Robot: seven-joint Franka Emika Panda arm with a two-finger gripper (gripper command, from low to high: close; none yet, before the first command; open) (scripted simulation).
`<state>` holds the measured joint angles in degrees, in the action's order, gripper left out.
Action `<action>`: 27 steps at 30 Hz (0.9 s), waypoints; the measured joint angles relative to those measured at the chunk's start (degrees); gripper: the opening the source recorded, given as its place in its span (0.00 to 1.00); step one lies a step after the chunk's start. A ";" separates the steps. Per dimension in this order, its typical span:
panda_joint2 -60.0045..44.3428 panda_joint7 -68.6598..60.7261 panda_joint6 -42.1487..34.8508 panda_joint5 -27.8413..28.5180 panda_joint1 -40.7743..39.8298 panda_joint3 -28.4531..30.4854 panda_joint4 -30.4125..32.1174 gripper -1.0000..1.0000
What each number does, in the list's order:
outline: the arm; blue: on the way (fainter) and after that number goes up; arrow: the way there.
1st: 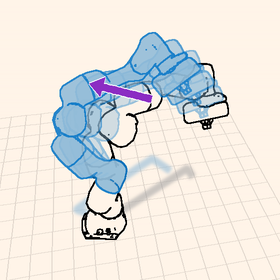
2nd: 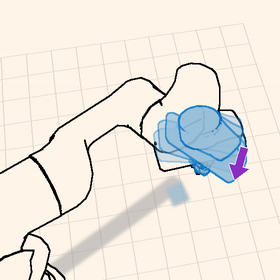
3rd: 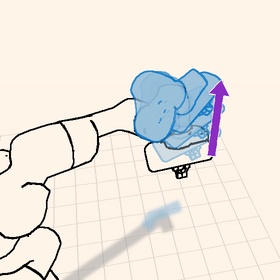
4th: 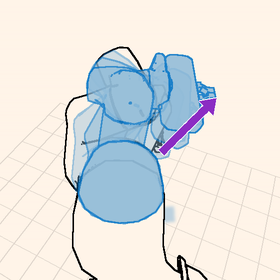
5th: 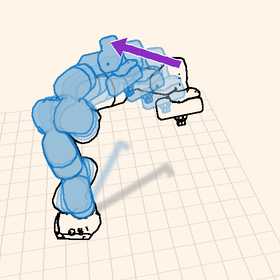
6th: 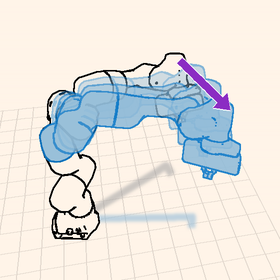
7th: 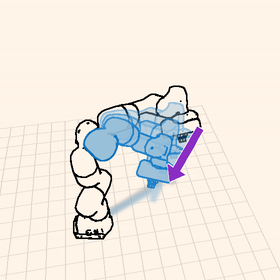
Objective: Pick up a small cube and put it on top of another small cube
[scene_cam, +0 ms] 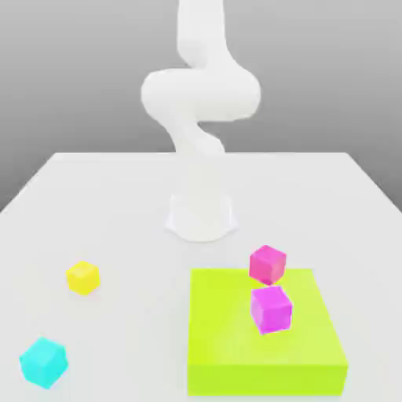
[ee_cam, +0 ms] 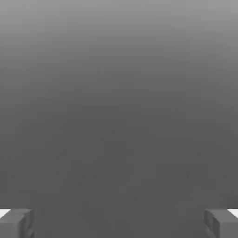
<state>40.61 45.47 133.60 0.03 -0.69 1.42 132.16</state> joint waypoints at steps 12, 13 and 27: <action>-25.16 -3.21 8.83 -1.81 -3.41 7.74 1.84 0.50; -27.23 -3.57 9.53 -2.09 -3.58 8.52 1.99 0.50; -56.66 -10.83 19.46 -9.21 -12.72 12.12 4.03 0.50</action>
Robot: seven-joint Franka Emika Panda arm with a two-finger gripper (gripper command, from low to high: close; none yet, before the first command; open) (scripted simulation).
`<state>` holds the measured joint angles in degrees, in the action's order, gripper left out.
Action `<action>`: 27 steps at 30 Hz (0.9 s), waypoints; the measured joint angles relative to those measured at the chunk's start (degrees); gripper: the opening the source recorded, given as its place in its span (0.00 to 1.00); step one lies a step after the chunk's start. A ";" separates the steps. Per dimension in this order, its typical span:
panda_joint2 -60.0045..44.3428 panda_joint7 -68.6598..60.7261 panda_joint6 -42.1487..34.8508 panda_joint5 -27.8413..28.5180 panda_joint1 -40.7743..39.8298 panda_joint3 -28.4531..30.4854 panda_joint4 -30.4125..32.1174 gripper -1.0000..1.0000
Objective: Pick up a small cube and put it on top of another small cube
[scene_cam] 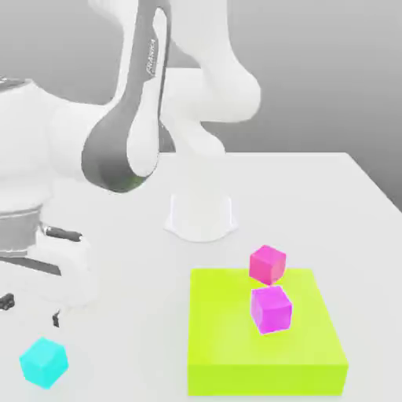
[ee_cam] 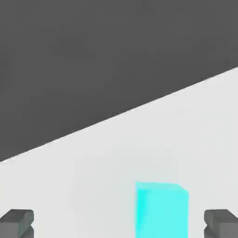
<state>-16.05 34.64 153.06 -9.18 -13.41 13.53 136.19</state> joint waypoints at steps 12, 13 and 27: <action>-12.26 -3.36 8.52 -4.27 -4.60 -4.59 -2.15 0.00; -11.55 -3.15 7.97 -3.99 -4.37 -4.28 -1.98 0.00; 16.10 -6.01 1.43 8.85 -8.72 4.80 18.54 0.00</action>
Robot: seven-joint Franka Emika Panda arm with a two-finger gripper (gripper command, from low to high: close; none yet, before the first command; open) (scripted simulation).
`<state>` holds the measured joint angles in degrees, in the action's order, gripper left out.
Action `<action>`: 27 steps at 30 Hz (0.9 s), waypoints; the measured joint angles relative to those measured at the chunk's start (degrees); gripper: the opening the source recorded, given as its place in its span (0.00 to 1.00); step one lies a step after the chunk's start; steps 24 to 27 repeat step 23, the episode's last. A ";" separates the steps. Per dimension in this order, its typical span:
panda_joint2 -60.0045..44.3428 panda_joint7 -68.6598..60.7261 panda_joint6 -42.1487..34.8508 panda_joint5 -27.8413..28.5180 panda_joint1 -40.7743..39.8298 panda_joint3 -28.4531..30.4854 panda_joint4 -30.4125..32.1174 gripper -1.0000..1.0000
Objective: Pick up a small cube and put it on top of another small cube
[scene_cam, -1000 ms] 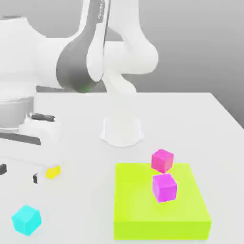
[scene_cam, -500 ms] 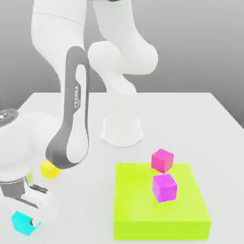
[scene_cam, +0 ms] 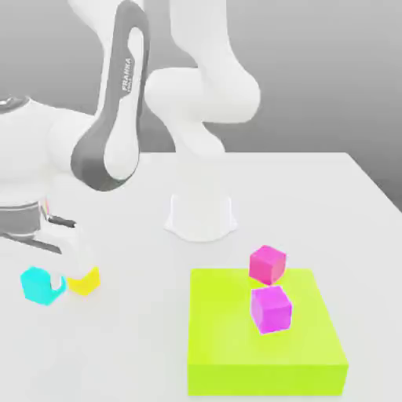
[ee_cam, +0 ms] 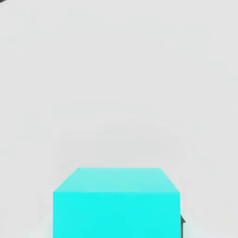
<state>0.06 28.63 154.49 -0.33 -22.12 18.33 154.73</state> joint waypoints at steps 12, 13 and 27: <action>8.60 -8.97 4.43 0.08 -0.51 4.95 13.21 0.00; 7.60 -10.42 5.19 -2.00 0.44 5.33 13.14 0.00; -1.80 -19.45 12.81 -14.95 4.47 5.57 12.35 0.00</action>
